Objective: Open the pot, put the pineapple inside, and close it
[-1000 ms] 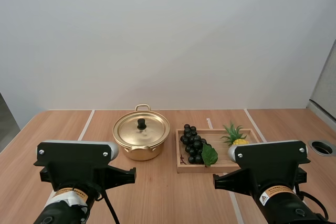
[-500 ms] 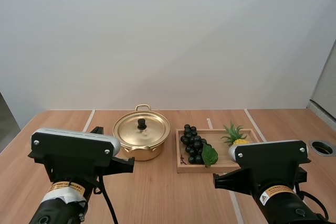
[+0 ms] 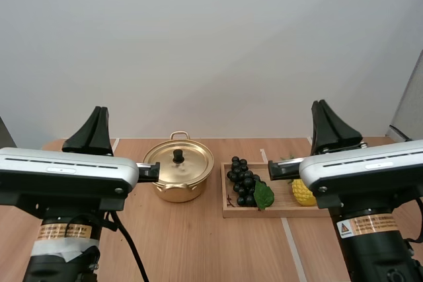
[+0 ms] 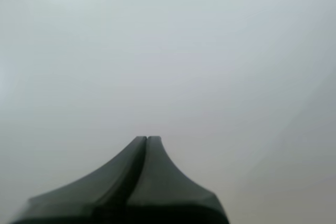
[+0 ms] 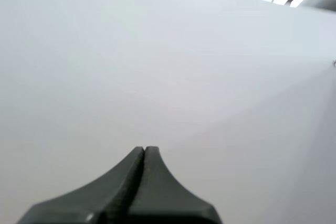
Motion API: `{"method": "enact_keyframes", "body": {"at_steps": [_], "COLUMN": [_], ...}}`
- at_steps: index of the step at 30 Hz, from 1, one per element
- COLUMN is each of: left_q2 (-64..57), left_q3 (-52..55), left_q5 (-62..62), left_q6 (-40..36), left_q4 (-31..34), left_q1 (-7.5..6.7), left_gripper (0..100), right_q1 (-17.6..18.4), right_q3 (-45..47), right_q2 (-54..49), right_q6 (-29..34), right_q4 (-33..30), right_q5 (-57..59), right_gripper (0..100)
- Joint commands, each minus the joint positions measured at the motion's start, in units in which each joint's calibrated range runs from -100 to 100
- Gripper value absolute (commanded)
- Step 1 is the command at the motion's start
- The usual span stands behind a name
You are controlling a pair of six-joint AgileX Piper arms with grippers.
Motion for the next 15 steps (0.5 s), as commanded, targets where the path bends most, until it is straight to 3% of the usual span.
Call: {"method": "enact_keyframes", "body": {"at_steps": [1, 7, 9, 11, 15], "left_q2": [-0.2, -0.2, -0.2, -0.2, -0.2], "left_q3": [0.0, 0.0, 0.0, 0.0, -4.1], "left_q5": [-7.2, -10.9, -16.3, -21.1, -14.1], "left_q6": [0.4, 0.4, 0.4, 0.4, 0.4], "left_q4": [0.4, 0.2, -0.5, -0.5, -0.5], "left_q1": [-0.33, -0.47, -0.47, -0.47, -0.47], "left_gripper": [0, 0, 0, 0, 0], "right_q1": [-0.1, -0.1, -0.1, -0.1, -0.1], "right_q3": [0.0, 0.0, 0.0, 0.0, -3.6], "right_q2": [-0.3, -0.3, -0.3, -0.3, -0.3], "right_q6": [0.3, 0.3, -0.2, -7.0, -14.4], "right_q4": [3.9, 23.6, 25.7, 25.1, 26.8], "right_q5": [-16.2, -37.6, -40.7, -40.4, -30.1], "right_gripper": [0, 0, 0, 0, 0]}}
